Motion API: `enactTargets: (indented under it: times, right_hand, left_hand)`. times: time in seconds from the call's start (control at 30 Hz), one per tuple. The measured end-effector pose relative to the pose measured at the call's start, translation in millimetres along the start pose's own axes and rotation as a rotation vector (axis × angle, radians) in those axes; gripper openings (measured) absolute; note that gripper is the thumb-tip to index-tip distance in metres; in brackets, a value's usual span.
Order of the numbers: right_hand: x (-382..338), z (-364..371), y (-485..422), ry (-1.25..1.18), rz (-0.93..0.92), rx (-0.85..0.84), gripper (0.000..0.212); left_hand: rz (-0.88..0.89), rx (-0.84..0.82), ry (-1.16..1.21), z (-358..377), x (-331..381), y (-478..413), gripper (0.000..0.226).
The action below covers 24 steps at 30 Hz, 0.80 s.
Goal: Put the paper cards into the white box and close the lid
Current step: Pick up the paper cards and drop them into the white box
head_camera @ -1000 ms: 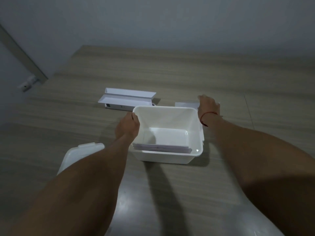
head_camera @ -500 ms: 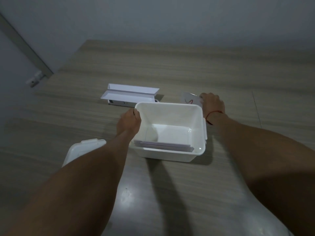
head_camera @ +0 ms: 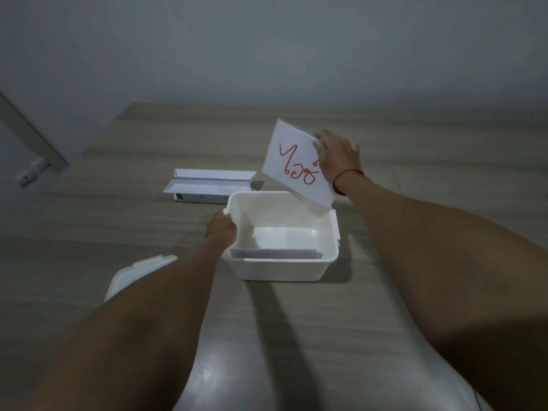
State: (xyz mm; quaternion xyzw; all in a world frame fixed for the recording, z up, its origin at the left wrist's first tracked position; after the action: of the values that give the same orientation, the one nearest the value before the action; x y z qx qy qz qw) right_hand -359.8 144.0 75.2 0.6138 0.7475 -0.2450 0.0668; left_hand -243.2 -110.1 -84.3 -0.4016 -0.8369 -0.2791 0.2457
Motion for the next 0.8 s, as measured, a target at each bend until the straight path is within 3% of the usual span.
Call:
enactTargets:
  times: [0.17,0.3,0.5,0.8]
  right_hand:
    - [-20,19,24,0.023,-0.08,-0.149,0.029]
    - [-24,23,30,-0.071,-0.033,-0.224,0.029]
    - [-1,86,74,-0.128,0.08,-0.553,0.023]
    - [8,128,130,0.074,0.054,-0.949,0.012]
  left_hand:
    - [0.003,-0.033,0.111,8,-4,7,0.047]
    - [0.018,-0.044,0.181,9,-3,9,0.044]
    - [0.034,-0.037,0.23,11,-3,8,0.041]
    - [0.058,-0.031,0.2,24,8,11,0.042]
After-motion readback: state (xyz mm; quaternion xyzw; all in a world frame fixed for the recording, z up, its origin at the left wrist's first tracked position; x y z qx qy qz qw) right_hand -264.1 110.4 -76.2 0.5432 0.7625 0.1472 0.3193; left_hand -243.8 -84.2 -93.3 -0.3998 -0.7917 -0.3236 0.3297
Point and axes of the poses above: each hand's wrist, its own y-axis away from the middle knuckle, its own z-axis out of the palm, x = y × z, the point moved 10 cm from there along -y, towards the middle knuckle
